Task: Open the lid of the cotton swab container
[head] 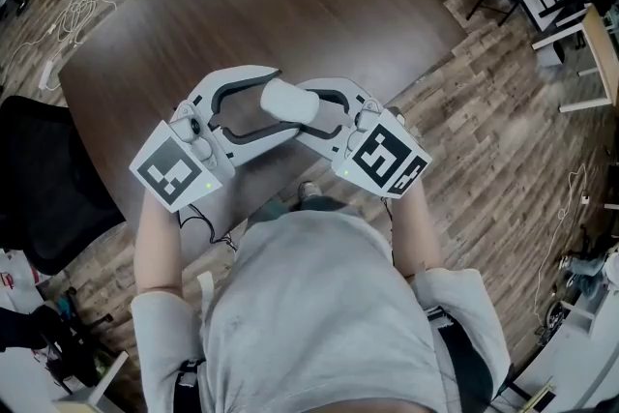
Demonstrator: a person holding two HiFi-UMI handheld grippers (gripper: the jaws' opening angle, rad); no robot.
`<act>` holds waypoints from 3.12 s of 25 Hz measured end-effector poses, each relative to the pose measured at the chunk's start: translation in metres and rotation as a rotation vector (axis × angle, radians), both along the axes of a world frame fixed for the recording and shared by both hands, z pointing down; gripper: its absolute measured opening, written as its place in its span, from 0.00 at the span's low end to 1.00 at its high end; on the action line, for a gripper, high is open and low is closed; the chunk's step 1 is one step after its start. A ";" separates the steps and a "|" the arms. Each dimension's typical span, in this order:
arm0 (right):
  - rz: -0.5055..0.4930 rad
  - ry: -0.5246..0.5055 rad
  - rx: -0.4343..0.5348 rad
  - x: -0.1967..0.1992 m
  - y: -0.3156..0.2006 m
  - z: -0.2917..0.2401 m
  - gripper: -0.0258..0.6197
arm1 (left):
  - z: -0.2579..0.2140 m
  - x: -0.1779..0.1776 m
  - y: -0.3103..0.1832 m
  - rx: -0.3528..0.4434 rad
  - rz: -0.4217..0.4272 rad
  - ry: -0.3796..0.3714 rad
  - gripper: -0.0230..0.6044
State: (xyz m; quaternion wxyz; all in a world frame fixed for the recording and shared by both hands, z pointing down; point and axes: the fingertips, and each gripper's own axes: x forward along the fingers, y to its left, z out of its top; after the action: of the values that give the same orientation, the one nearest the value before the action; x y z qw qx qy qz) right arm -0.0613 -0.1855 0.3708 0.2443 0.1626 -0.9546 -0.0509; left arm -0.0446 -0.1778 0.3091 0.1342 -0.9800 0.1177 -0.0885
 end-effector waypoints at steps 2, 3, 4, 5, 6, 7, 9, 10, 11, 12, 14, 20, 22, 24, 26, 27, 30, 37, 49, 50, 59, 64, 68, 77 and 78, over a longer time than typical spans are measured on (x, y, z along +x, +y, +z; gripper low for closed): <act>-0.012 -0.004 0.014 -0.001 0.003 -0.002 0.34 | 0.000 0.001 0.003 0.007 0.016 -0.012 0.45; -0.015 -0.007 0.020 -0.001 0.004 -0.002 0.34 | 0.000 0.000 0.004 0.011 0.020 -0.018 0.45; -0.019 -0.008 0.026 -0.002 0.005 -0.003 0.34 | 0.000 -0.001 0.006 0.012 0.024 -0.024 0.45; -0.022 -0.007 0.035 -0.002 0.006 -0.003 0.34 | 0.000 -0.002 0.007 0.011 0.027 -0.030 0.45; -0.025 -0.002 0.045 -0.002 0.008 -0.003 0.34 | 0.000 -0.003 0.008 0.008 0.030 -0.036 0.45; -0.029 0.004 0.057 -0.002 0.009 -0.004 0.34 | -0.001 -0.003 0.009 0.004 0.033 -0.042 0.45; -0.038 0.010 0.074 -0.002 0.009 -0.006 0.34 | -0.003 -0.004 0.011 -0.001 0.041 -0.049 0.45; -0.041 0.008 0.081 -0.002 0.009 -0.008 0.34 | -0.004 -0.005 0.011 -0.008 0.043 -0.049 0.45; -0.043 0.007 0.090 -0.002 0.009 -0.009 0.34 | -0.004 -0.005 0.010 -0.022 0.044 -0.046 0.45; -0.043 0.009 0.103 -0.002 0.009 -0.009 0.34 | -0.005 -0.005 0.010 -0.048 0.044 -0.035 0.44; -0.045 0.021 0.140 -0.002 0.010 -0.009 0.34 | -0.010 -0.005 0.010 -0.155 0.040 0.027 0.44; -0.048 -0.041 0.118 -0.008 0.014 -0.016 0.34 | -0.027 -0.008 0.006 -0.260 0.046 0.148 0.44; -0.053 -0.056 0.110 -0.009 0.014 -0.019 0.34 | -0.031 -0.010 0.005 -0.264 0.052 0.173 0.44; -0.047 -0.079 0.096 -0.011 0.015 -0.021 0.34 | -0.032 -0.011 0.005 -0.257 0.057 0.180 0.44; -0.042 -0.088 0.089 -0.010 0.015 -0.021 0.34 | -0.036 -0.011 0.004 -0.251 0.059 0.196 0.44; -0.042 -0.083 0.087 -0.011 0.016 -0.020 0.34 | -0.039 -0.012 0.002 -0.246 0.055 0.210 0.44; -0.054 -0.043 0.096 -0.013 0.019 -0.014 0.34 | -0.048 -0.015 -0.009 -0.204 0.013 0.237 0.44; -0.089 -0.025 0.098 -0.021 0.029 -0.007 0.34 | -0.046 -0.013 -0.031 -0.143 -0.100 0.193 0.41; 0.025 -0.131 0.023 -0.010 0.020 -0.011 0.34 | -0.053 -0.023 -0.038 -0.092 -0.217 0.219 0.38; 0.061 -0.138 0.019 -0.006 0.015 -0.011 0.34 | -0.053 -0.026 -0.039 -0.087 -0.241 0.227 0.38; 0.300 -0.208 0.023 0.020 -0.016 -0.020 0.34 | -0.046 -0.058 -0.040 -0.045 -0.486 0.279 0.23; 0.364 -0.246 0.043 0.028 -0.023 -0.029 0.34 | -0.042 -0.075 -0.039 -0.028 -0.617 0.299 0.11; 0.402 -0.279 0.072 0.034 -0.027 -0.037 0.34 | -0.037 -0.083 -0.035 -0.023 -0.683 0.299 0.09; 0.429 -0.313 0.112 0.042 -0.029 -0.050 0.34 | -0.029 -0.097 -0.024 -0.008 -0.825 0.308 0.09; 0.432 -0.316 0.115 0.042 -0.029 -0.051 0.34 | -0.027 -0.099 -0.022 -0.006 -0.840 0.310 0.09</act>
State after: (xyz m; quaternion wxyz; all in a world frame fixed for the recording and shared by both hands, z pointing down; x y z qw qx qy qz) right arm -0.0188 -0.2144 0.3203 0.0878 0.3822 -0.9195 -0.0258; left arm -0.1435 -0.2001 0.2816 0.0644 -0.8492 0.5240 0.0121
